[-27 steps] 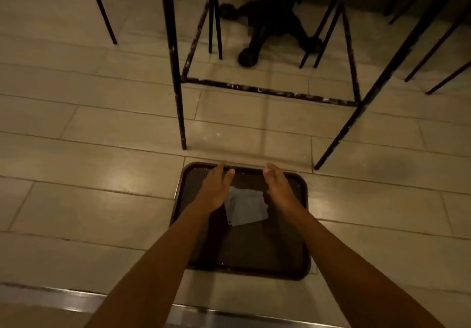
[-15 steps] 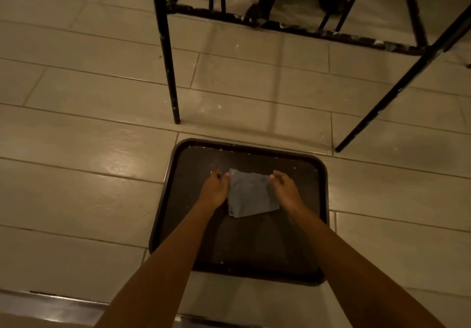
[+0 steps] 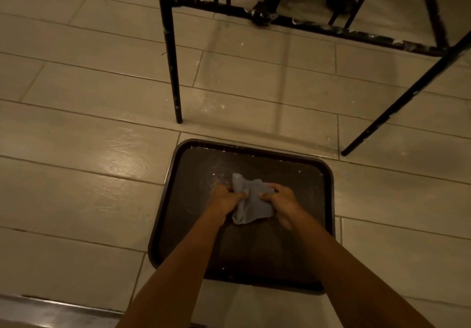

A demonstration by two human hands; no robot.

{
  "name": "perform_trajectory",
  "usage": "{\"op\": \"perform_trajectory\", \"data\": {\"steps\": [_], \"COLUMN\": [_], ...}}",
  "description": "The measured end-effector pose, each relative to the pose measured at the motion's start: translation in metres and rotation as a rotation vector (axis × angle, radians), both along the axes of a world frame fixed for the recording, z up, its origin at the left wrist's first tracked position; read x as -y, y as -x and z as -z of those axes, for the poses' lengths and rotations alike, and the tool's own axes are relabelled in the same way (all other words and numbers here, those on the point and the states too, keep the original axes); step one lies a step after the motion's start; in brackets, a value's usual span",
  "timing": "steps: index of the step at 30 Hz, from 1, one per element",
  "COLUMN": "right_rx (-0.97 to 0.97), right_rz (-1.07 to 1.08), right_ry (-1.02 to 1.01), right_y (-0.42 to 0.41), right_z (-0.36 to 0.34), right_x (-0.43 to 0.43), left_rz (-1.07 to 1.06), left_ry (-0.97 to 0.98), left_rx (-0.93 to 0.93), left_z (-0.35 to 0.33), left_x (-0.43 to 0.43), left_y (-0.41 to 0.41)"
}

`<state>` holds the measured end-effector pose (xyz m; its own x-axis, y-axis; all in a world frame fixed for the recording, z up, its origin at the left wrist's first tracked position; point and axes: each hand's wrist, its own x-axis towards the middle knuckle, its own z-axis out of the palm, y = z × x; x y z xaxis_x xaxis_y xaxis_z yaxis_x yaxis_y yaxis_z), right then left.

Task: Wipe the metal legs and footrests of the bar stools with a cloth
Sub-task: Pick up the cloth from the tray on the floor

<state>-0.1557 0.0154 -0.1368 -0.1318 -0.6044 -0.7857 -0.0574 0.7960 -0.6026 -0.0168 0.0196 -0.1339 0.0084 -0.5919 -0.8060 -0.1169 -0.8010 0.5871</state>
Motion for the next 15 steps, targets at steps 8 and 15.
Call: {"op": "perform_trajectory", "data": {"steps": [8, 15], "right_rx": [0.16, 0.247], "right_rz": [-0.057, -0.052], "right_ry": [0.039, 0.181], "right_y": [-0.019, -0.059], "right_z": [-0.072, -0.154], "right_x": [-0.002, -0.014], "left_rz": [-0.191, -0.272], "left_ry": [0.038, 0.156], "left_rx": [-0.182, -0.265], "left_z": [-0.058, -0.141], "left_x": [-0.006, -0.026], "left_y": [-0.033, -0.079]}}
